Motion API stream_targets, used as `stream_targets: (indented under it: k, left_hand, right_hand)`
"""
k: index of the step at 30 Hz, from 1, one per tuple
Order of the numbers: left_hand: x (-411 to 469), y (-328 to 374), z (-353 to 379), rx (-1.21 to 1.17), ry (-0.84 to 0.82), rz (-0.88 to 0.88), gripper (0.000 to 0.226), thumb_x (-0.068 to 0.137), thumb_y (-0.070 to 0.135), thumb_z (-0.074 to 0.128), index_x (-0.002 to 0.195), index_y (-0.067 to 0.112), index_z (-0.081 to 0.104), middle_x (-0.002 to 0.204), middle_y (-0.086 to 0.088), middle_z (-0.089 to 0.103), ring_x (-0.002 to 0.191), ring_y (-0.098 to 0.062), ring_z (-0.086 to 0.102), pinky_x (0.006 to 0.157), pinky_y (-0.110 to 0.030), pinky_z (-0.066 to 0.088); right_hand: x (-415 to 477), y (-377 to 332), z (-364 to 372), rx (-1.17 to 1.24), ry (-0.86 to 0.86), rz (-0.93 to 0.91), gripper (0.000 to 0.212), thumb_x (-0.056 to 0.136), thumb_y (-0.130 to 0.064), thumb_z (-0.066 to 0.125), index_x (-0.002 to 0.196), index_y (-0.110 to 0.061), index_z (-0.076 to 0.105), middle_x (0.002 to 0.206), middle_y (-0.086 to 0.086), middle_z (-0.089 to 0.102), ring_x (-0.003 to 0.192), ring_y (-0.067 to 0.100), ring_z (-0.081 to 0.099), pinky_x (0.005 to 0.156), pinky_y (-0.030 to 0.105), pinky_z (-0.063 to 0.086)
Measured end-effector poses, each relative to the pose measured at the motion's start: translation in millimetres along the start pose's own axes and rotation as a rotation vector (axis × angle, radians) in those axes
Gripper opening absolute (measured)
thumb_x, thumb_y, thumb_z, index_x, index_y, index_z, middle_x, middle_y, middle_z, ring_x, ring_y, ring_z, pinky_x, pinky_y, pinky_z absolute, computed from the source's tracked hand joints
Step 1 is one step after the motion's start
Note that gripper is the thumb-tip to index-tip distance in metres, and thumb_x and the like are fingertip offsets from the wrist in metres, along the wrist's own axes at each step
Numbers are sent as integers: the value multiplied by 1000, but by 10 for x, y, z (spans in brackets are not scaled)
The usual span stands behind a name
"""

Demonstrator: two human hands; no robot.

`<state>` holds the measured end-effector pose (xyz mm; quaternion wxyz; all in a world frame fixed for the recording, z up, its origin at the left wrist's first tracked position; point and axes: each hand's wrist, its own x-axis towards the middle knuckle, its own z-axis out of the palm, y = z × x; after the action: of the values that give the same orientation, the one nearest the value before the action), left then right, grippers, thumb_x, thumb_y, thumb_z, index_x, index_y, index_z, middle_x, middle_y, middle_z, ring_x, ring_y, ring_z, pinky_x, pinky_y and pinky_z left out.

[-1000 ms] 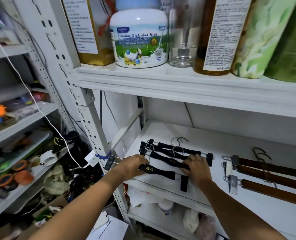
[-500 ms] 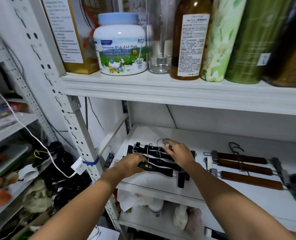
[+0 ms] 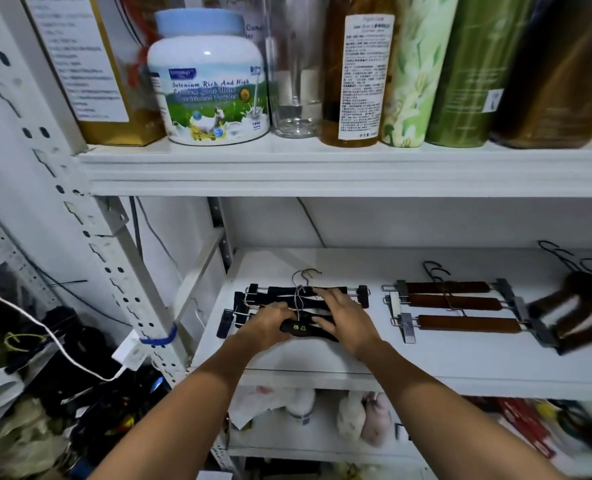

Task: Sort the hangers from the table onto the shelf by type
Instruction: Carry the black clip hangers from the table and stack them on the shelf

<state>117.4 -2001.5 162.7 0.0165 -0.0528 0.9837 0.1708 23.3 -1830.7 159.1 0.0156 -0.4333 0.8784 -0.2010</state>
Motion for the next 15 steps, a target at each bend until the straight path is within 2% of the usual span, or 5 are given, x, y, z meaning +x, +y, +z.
stream_targets:
  k: [7, 12, 15]
  left_hand:
    - [44, -176, 184, -6, 77, 57, 34, 85, 24, 66, 115, 10, 65, 121, -7, 50, 113, -22, 43, 98, -26, 37]
    - [42, -266, 339, 97, 137, 83, 35, 81, 34, 68, 109, 13, 69, 131, -11, 54, 123, -31, 46, 102, -45, 40]
    - [64, -295, 359, 95, 67, 40, 41, 85, 37, 63, 122, 18, 62, 143, -2, 45, 134, -25, 37, 111, -42, 30]
  right_hand:
    - [4, -13, 241, -135, -21, -18, 60, 95, -32, 49, 149, -24, 24, 156, -2, 22, 137, 21, 32, 111, 38, 31]
    - [154, -111, 301, -190, -42, -79, 64, 97, -31, 46, 152, -25, 14, 160, -8, 5, 147, 13, 8, 118, 36, 13]
    - [257, -206, 377, -258, -57, -138, 62, 99, -33, 40, 152, -25, 9, 160, -9, -1, 148, 12, -1, 119, 36, 4]
